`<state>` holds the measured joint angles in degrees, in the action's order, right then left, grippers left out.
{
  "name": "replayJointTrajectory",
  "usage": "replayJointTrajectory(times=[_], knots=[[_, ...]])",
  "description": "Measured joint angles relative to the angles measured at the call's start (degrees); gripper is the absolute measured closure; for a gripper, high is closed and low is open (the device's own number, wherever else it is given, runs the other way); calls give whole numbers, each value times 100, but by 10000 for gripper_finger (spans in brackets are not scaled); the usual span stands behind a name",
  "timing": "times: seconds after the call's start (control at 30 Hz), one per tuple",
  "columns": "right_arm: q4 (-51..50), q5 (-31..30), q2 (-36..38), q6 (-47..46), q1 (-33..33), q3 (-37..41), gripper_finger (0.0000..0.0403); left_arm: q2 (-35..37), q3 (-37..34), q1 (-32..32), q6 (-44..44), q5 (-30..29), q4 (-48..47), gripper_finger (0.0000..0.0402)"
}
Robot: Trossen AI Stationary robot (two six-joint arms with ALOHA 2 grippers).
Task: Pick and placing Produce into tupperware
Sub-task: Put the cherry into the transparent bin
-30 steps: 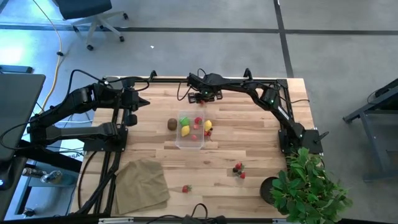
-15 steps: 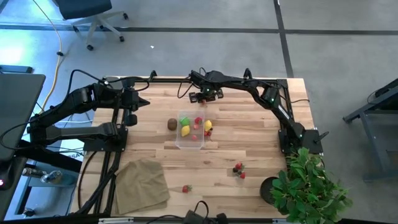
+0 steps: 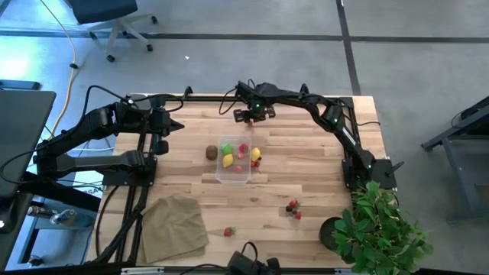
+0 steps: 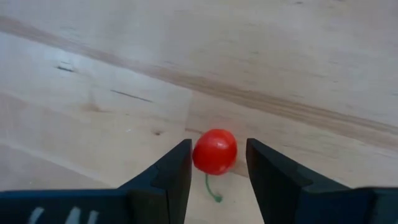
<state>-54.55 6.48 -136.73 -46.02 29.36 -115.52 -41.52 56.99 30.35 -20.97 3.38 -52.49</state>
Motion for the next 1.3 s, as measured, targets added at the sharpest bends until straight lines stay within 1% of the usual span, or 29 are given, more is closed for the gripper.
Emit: replayJointTrajectory(times=[0.43,0.57,1.03,1.3], knots=[[-82,67,-20,105,11,-1,261,0,-1,1,0,-1,-2,401],[-34,317,-149,155,63,-13,261,0,-2,2,0,0,-2,401],[39,233,-155,267,63,-13,261,2,-2,1,0,-1,-2,401],[-38,262,-161,417,63,-13,283,1,-1,2,1,-1,-1,401]])
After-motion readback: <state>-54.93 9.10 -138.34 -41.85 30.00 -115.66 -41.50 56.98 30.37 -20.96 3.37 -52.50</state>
